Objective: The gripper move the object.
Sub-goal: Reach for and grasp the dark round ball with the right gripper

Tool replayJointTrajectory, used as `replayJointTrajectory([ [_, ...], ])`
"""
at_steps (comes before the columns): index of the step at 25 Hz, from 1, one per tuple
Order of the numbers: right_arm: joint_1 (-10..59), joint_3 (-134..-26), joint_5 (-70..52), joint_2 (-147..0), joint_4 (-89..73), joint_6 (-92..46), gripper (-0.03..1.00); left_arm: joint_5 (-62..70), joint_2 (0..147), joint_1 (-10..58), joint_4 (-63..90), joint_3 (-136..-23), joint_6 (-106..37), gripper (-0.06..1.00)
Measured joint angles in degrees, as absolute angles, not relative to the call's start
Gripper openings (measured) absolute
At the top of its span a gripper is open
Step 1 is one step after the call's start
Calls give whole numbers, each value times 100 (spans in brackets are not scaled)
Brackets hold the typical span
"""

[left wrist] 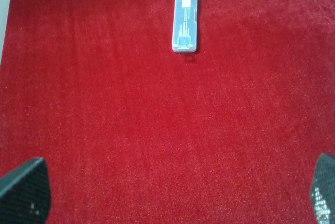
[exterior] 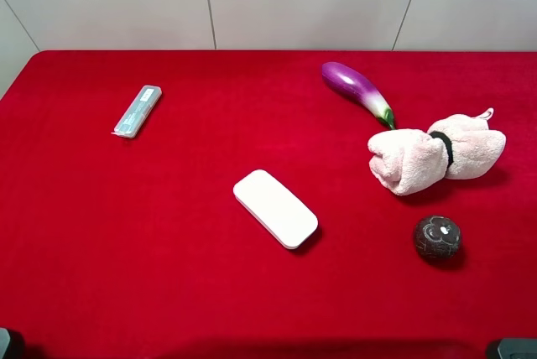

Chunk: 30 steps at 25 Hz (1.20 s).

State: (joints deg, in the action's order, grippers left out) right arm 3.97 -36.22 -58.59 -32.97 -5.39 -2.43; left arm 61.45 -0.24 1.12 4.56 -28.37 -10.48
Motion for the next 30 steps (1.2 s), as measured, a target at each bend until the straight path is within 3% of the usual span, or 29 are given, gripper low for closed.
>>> replayJointTrajectory([
  [23, 397, -3623, -5766, -6153, -975, -243, 69, 6145, -24, 112, 456, -2837, -1061, 99],
  [30, 1040, -3623, -5581, -6754, -751, 77, 69, 6145, -24, 112, 456, -2837, -1061, 99],
])
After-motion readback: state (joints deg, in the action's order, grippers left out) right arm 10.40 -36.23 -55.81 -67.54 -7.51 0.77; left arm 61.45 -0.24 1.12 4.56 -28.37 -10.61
